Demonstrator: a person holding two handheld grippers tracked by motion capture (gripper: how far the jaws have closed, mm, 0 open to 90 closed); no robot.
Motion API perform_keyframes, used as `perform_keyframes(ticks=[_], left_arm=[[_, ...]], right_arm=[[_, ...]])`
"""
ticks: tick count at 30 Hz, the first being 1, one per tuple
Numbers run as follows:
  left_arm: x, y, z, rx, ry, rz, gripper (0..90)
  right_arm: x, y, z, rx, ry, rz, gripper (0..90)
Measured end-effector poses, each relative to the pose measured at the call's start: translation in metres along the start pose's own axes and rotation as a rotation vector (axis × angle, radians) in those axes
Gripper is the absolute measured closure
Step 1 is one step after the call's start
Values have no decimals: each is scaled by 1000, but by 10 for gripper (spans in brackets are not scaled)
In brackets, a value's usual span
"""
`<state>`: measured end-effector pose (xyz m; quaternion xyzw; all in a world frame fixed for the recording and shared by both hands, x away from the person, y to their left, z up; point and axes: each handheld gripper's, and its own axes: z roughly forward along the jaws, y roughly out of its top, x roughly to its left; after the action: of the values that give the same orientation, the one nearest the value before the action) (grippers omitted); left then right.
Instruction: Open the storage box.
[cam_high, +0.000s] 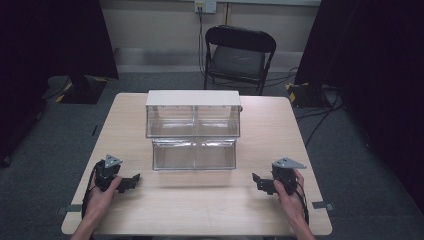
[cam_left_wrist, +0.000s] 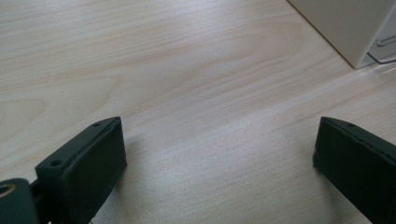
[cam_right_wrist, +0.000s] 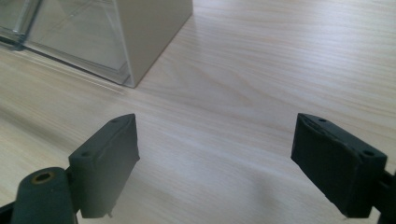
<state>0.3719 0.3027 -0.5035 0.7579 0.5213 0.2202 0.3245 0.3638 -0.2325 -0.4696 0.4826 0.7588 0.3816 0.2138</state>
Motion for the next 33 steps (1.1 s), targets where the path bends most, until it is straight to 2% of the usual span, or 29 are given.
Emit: perform_keyframes(ticks=[2,9,11,14,15,20,22,25,33], left_arm=[[0,0,0,0,0,1,20],[0,0,0,0,0,-1,20],[0,0,0,0,0,0,20],[0,0,0,0,0,0,20],[0,0,0,0,0,0,20],[0,0,0,0,1,1,20],[0,0,0,0,0,0,20],[0,0,0,0,1,2,20],[0,0,0,0,1,2,20]], right_arm=[[5,2,0,0,18,-9,143],[14,11,-5,-31,35,-16,142],[17,14,-5,-38,50,-21,142],[24,19,-4,-35,96,-34,141],[24,19,-4,-35,96,-34,141],[34,26,0,-31,135,-62,141],[40,31,3,-36,160,-58,141],[46,35,6,-33,172,-80,140],[56,51,14,-41,216,-93,141]])
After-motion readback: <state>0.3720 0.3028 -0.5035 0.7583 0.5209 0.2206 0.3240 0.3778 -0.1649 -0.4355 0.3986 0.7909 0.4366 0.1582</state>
